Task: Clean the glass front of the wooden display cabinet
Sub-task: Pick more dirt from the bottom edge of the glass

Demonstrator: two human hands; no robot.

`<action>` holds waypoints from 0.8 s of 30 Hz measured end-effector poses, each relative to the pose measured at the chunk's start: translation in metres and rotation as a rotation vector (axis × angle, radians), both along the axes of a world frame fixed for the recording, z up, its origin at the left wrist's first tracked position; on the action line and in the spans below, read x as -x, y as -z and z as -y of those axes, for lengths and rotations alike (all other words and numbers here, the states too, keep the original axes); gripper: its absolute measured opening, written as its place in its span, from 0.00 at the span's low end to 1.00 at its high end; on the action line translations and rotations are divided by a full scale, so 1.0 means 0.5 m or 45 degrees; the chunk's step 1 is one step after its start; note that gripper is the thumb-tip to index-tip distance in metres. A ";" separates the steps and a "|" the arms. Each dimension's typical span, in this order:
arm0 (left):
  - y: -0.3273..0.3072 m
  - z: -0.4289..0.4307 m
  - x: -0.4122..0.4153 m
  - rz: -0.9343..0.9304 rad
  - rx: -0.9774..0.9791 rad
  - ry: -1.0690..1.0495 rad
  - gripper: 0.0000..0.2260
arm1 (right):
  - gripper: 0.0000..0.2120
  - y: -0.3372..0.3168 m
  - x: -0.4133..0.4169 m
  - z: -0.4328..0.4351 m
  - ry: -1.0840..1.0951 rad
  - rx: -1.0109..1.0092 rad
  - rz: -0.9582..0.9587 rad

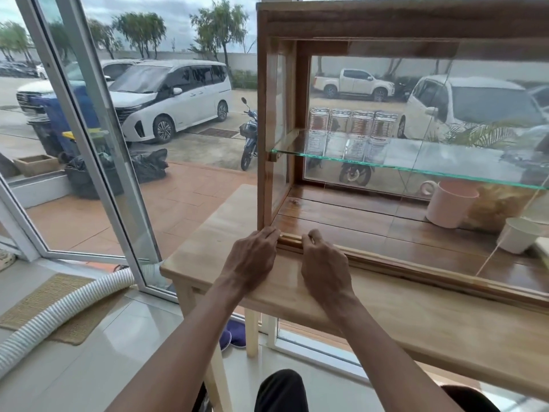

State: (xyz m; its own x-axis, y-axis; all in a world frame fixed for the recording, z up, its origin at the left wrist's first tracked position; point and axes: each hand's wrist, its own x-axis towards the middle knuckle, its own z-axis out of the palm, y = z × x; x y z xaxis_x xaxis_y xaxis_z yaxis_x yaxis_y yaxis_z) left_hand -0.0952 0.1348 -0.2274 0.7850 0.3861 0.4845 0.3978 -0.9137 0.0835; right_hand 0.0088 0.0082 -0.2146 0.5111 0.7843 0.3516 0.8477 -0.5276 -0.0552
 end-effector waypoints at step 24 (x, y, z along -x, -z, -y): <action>0.000 -0.015 -0.006 0.257 0.087 0.068 0.09 | 0.15 0.008 -0.013 0.002 -0.080 -0.224 -0.049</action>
State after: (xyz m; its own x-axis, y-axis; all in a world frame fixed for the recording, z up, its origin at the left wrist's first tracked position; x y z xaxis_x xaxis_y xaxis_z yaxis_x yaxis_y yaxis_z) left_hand -0.0920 0.1425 -0.2274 0.6950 0.3841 0.6078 0.3182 -0.9224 0.2190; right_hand 0.0152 0.0070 -0.2184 0.4790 0.7430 0.4675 0.8740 -0.4532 -0.1751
